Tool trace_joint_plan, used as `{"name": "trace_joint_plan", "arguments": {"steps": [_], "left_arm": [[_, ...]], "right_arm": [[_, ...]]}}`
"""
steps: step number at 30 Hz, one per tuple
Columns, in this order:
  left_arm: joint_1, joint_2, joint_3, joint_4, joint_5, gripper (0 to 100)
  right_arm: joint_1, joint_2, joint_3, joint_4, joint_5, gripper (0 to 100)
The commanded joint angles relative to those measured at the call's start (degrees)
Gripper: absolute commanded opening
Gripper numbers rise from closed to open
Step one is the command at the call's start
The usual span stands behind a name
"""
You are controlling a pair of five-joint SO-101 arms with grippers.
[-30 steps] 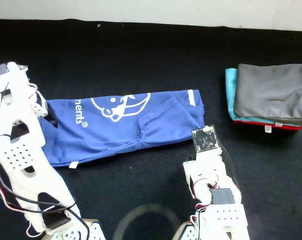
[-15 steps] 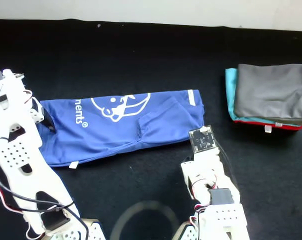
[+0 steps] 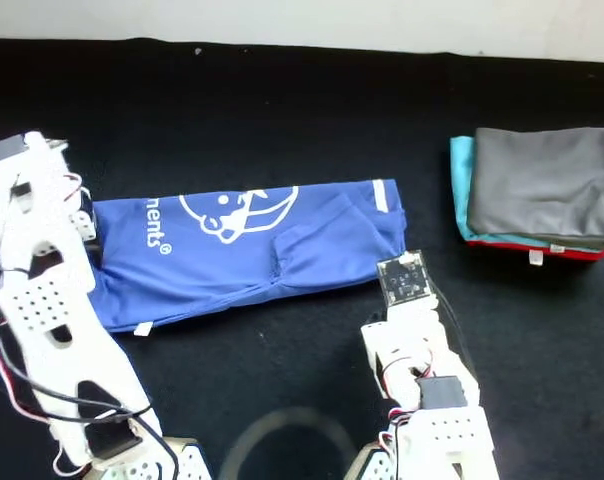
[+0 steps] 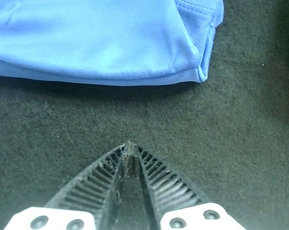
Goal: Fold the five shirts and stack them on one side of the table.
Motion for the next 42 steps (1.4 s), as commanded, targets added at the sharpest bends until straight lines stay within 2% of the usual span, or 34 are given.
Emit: {"name": "trace_joint_plan", "arguments": {"steps": [1, 7, 11, 17, 21, 26, 33, 37, 42], "left_arm": [[-4.53, 0.13, -0.31, -0.26, -2.55, 1], [-14.20, 0.40, -6.73, 0.79, -7.12, 1], [-18.15, 0.40, -12.62, 3.60, -10.29, 1], [-19.38, -0.75, -14.64, 5.27, -10.99, 1], [-17.54, -6.11, -8.57, 5.45, -10.73, 1], [-10.51, -21.23, 5.76, 5.36, -10.64, 1], [8.84, -43.21, 22.99, 5.27, -6.42, 1], [19.03, -47.69, 24.31, 4.92, -3.08, 1], [30.11, -45.49, 24.40, 3.96, 1.76, 1]], "right_arm": [[-0.31, -0.92, 2.59, 0.13, -0.35, 0.9], [-0.13, -0.92, 2.51, 0.13, -0.44, 0.9], [-0.13, -0.92, 2.51, 0.04, -0.53, 0.9], [-0.13, -0.92, 2.51, -0.04, -0.62, 0.9], [-0.13, -0.92, 2.95, -1.98, -0.70, 0.9], [-0.13, -0.92, 2.95, -2.07, -0.70, 0.9], [-0.13, -0.92, 2.95, -2.07, -0.79, 0.9], [-0.13, -0.92, 2.95, -2.07, -0.79, 0.9], [-0.13, -0.92, 2.95, -2.07, -0.79, 0.9]]}}
